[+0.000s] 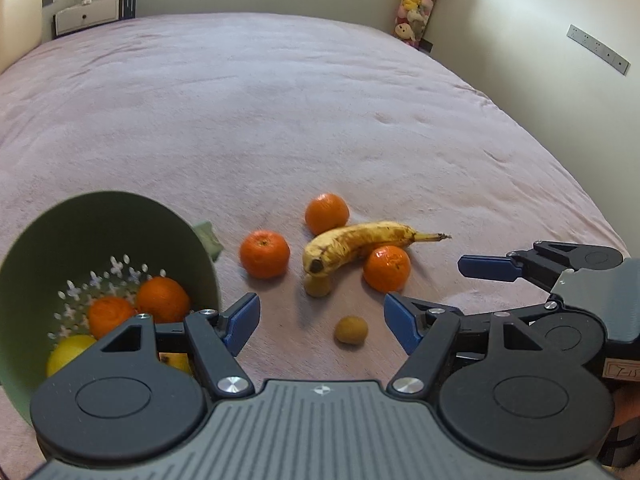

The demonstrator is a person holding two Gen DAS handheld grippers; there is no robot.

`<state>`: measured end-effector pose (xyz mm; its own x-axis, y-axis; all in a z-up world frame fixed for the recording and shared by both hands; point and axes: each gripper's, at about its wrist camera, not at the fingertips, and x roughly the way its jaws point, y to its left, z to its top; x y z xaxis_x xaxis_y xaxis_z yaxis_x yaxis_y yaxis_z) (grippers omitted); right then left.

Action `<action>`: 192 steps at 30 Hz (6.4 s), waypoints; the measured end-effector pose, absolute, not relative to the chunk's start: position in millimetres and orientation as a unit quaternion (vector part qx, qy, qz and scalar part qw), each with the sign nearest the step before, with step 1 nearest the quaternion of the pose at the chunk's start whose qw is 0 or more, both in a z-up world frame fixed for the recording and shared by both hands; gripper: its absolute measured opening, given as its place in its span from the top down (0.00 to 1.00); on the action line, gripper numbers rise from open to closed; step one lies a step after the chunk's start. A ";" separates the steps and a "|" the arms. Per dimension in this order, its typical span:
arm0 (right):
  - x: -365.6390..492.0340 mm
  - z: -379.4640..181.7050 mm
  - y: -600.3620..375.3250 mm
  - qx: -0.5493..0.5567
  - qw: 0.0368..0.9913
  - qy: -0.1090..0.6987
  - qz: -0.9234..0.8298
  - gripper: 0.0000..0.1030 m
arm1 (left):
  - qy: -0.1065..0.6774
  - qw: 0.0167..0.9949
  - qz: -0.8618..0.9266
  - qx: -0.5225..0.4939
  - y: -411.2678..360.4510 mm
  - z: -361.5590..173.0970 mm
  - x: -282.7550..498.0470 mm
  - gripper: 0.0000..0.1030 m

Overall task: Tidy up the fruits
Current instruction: 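Open both grippers and withdraw them from the colander toward the banana, then grasp the banana with the left gripper while the right gripper grasps a mandarin, then carry the banana and mandarin over the green colander with both grippers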

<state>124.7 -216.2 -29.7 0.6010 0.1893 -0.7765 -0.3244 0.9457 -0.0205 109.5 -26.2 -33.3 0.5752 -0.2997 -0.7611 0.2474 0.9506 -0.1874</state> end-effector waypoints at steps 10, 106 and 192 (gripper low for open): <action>141.1 -43.1 -231.3 -0.057 0.889 0.437 0.124 0.40 | 0.426 0.893 -0.145 -0.015 -34.0 -41.8 124.3 0.25; 191.9 -73.7 -316.2 0.152 0.830 0.536 0.038 0.58 | 0.523 0.815 -0.240 0.071 -122.9 -108.9 224.7 0.56; 176.9 -8.2 -58.8 -0.114 0.839 0.399 0.351 0.59 | 0.479 0.864 0.049 0.147 88.1 -37.9 170.0 0.58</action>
